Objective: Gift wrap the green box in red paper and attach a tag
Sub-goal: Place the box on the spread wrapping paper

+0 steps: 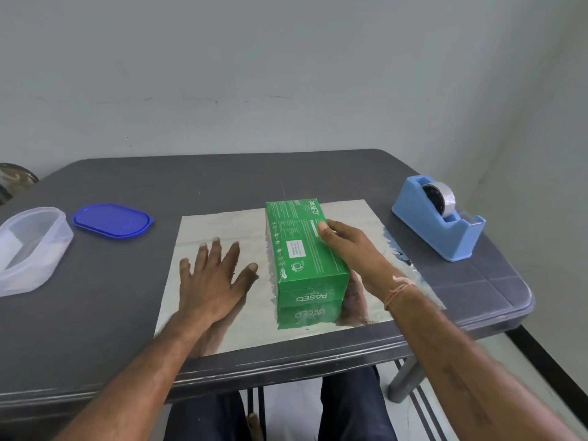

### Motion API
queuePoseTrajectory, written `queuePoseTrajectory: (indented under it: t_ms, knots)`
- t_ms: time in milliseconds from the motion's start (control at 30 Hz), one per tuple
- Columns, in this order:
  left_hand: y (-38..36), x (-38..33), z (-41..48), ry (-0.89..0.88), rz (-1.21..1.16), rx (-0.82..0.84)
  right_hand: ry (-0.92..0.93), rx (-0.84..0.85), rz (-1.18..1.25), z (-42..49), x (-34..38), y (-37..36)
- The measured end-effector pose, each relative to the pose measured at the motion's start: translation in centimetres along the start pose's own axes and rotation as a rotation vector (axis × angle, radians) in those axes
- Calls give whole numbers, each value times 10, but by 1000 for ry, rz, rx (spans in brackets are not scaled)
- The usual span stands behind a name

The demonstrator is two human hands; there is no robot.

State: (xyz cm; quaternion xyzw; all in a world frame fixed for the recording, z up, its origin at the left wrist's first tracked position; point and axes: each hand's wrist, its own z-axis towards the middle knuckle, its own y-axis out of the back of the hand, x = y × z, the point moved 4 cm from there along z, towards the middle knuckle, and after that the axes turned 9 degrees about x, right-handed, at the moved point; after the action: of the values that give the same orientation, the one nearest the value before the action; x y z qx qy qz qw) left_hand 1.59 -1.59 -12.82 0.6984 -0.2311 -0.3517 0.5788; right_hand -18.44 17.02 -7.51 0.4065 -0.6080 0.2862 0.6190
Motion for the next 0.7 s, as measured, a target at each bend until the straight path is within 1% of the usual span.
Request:
queuePoseTrajectory:
  t_ms: [167, 267, 300, 367, 400, 467, 533, 700]
  knots:
    - [3, 11, 13, 0, 34, -4, 7, -8, -149, 7, 2, 1]
    - [4, 15, 18, -12, 40, -5, -6, -22, -244, 7, -4, 15]
    - [5, 15, 19, -14, 40, -7, -14, -44, -340, 9, -8, 23]
    - [5, 16, 20, -14, 44, -8, -58, -59, -633, 11, -19, 36]
    - [5, 17, 21, -14, 45, -6, -88, -31, -764, 11, -25, 39]
    - [5, 20, 23, -20, 56, 2, -119, 55, -927, 10, -36, 40]
    - [6, 22, 25, -25, 66, 5, -122, 90, -993, 4, -39, 37]
    - [7, 31, 30, -40, 40, 18, -142, 73, -1051, -10, -37, 36]
